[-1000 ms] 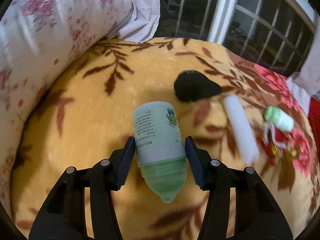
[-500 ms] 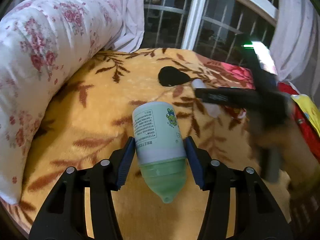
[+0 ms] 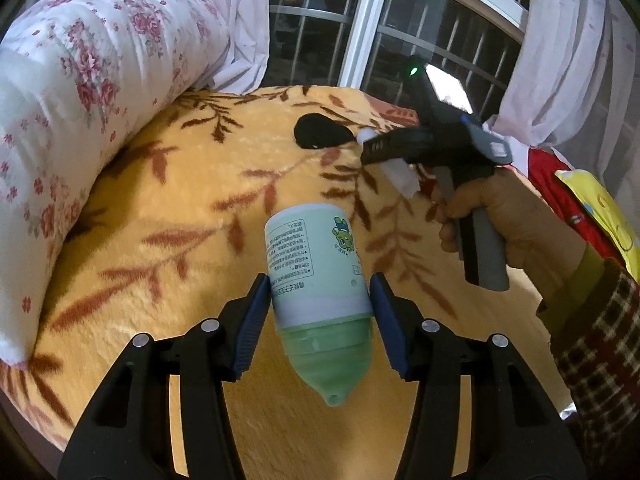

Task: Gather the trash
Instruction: 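Grasp the green-capped bottle with the left tool while the right tool grasps the white foam tube, then carry the bottle and foam tube down into the orange bin with both tools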

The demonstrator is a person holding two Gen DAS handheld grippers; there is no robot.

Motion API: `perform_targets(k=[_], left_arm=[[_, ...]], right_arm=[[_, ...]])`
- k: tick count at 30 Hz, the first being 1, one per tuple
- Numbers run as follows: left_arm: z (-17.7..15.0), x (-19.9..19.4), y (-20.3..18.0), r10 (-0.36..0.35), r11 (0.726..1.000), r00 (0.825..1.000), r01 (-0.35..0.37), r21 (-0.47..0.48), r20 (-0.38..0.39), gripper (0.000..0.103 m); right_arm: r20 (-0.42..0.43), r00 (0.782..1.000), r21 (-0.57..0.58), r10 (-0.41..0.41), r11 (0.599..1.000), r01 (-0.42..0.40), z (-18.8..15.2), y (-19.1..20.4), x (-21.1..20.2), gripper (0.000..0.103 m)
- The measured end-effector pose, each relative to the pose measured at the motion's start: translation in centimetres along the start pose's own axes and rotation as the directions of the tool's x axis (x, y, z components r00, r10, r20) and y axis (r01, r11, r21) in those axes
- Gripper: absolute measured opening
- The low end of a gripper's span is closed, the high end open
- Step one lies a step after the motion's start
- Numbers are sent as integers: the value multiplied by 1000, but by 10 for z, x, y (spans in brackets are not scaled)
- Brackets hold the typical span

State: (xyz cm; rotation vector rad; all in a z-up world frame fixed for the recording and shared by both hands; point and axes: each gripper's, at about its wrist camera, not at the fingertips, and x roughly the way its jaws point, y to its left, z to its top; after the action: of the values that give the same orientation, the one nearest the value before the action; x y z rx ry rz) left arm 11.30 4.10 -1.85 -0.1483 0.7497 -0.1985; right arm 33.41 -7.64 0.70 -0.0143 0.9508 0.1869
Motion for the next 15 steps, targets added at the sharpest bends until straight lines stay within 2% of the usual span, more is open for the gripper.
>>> perform_targets(k=[5,8,13,15], left_arm=[[-11,-19,-8,-28,1000,1000,28,10,0,51],[-25,-35,-15,-55,998,998,55,29,-24,51],[-57,-54,-23,-101,992,988,109,60,-118,51],[-78,-61,-29,-116,987,977,134,86,-181,51]], right_arm=[[72,995,-27,66,998,-65,-17,10,-56,25],[112,985,-65,133,990,-127,-43,18,-102,25],[110,959,-152,263,958,-245,-130,24,-180,25],[80,950,-173,302,943,-285,-168,26,-199,25]])
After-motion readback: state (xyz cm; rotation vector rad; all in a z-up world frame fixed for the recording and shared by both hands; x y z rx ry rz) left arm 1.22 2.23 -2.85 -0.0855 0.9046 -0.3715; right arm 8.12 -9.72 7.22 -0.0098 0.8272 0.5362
